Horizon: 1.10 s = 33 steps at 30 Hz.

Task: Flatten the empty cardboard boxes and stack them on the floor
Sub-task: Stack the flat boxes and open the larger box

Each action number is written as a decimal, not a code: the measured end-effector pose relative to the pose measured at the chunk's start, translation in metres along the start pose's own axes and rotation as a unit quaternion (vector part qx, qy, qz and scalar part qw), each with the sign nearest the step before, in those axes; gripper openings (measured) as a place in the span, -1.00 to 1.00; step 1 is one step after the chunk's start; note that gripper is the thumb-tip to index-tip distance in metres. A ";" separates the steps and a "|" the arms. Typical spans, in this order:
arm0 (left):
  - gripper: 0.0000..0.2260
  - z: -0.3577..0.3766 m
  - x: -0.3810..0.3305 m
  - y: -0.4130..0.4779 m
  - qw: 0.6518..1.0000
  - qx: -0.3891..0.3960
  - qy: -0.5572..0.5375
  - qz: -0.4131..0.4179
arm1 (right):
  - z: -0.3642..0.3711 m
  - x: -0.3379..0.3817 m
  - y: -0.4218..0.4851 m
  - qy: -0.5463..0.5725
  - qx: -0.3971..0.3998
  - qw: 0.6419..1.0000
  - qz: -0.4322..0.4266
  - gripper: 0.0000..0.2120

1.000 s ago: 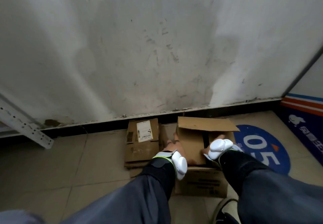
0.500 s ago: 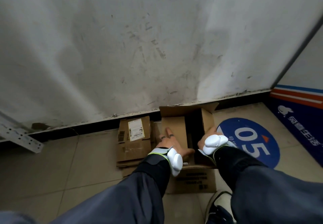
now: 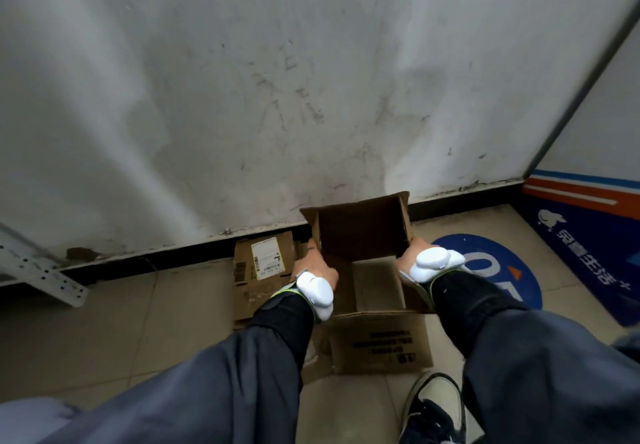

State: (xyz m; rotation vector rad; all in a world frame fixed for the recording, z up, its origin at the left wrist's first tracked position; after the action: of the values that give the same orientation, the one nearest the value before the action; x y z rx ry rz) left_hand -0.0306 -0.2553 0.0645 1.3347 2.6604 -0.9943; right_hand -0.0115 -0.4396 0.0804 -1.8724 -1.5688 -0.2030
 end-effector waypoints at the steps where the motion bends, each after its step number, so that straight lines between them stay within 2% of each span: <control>1: -0.26 -0.005 0.002 -0.003 1.000 0.001 -0.003 0.003 | -0.005 0.000 -0.001 0.009 -0.002 1.000 0.003 -0.57; 10: -0.26 -0.048 -0.003 -0.041 0.998 -0.027 -0.011 0.060 | -0.047 0.021 -0.033 0.075 -0.033 0.997 -0.013 -0.60; 14: -0.36 -0.075 -0.005 -0.061 0.993 -0.060 -0.016 0.101 | -0.071 0.039 -0.054 0.110 -0.041 0.993 -0.033 -0.61; 20: -0.46 -0.120 0.001 -0.077 0.990 -0.096 -0.044 0.096 | -0.093 0.067 -0.079 0.089 -0.076 0.991 -0.072 -0.62; 23: -0.51 -0.134 0.010 -0.080 0.993 -0.061 -0.024 0.103 | -0.103 0.075 -0.082 0.149 -0.069 0.983 -0.077 -0.61; 26: -0.43 -0.135 0.016 -0.084 0.992 -0.026 0.001 0.125 | -0.110 0.079 -0.084 0.189 -0.074 0.977 -0.069 -0.61; 29: -0.41 -0.131 0.017 -0.088 0.988 0.005 -0.004 0.154 | -0.114 0.080 -0.085 0.195 -0.100 0.974 -0.063 -0.66; 32: -0.48 -0.126 0.015 -0.086 0.988 0.020 -0.028 0.154 | -0.116 0.083 -0.096 0.179 -0.099 0.978 -0.028 -0.78; 33: -0.50 -0.125 0.014 -0.085 0.988 0.024 -0.038 0.148 | -0.114 0.083 -0.095 0.194 -0.091 0.977 -0.020 -0.74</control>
State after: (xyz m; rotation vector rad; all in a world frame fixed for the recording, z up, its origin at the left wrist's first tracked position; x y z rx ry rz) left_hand -0.0677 -0.2147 0.2063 1.6060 2.3068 -1.0510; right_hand -0.0432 -0.4340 0.2476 -1.8021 -1.3521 -0.7074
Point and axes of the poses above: each hand's wrist, its own y-axis towards the middle knuckle, its own z-axis out of the palm, x = y × z, the point moved 1 cm from there along y, towards the middle knuckle, and after that the axes turned 10 degrees about -z, right-handed, at the moved point
